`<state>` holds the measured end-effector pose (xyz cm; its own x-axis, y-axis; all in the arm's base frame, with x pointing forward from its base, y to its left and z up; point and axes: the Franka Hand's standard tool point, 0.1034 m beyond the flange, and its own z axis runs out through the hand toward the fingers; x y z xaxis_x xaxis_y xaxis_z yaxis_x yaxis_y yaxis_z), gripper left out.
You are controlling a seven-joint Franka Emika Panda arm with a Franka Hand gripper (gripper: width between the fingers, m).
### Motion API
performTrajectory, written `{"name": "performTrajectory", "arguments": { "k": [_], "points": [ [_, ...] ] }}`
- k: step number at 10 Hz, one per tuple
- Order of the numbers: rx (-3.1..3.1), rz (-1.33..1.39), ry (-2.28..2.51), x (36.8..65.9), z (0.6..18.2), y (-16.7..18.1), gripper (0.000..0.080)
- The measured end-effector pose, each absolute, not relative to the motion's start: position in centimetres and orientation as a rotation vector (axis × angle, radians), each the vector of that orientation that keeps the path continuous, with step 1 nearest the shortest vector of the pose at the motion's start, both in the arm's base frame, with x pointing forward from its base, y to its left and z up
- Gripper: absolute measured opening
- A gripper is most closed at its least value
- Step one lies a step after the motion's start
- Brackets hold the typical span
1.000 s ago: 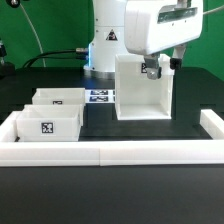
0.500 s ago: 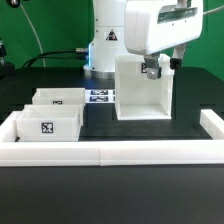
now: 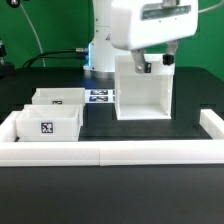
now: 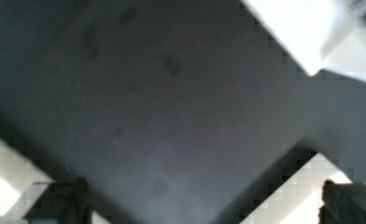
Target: Assemble drawer
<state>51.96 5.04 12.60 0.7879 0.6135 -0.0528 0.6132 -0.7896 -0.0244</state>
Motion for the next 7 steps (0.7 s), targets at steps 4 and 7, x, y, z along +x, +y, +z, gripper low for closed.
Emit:
{"name": "performTrajectory", "arguments": {
  "k": [4,7],
  "points": [
    [-3.057,0.124,-0.763,49.5,14.8,7.0,0.065],
    [-3.056,0.131,-0.762,49.5,14.6,6.9,0.065]
  ]
}}
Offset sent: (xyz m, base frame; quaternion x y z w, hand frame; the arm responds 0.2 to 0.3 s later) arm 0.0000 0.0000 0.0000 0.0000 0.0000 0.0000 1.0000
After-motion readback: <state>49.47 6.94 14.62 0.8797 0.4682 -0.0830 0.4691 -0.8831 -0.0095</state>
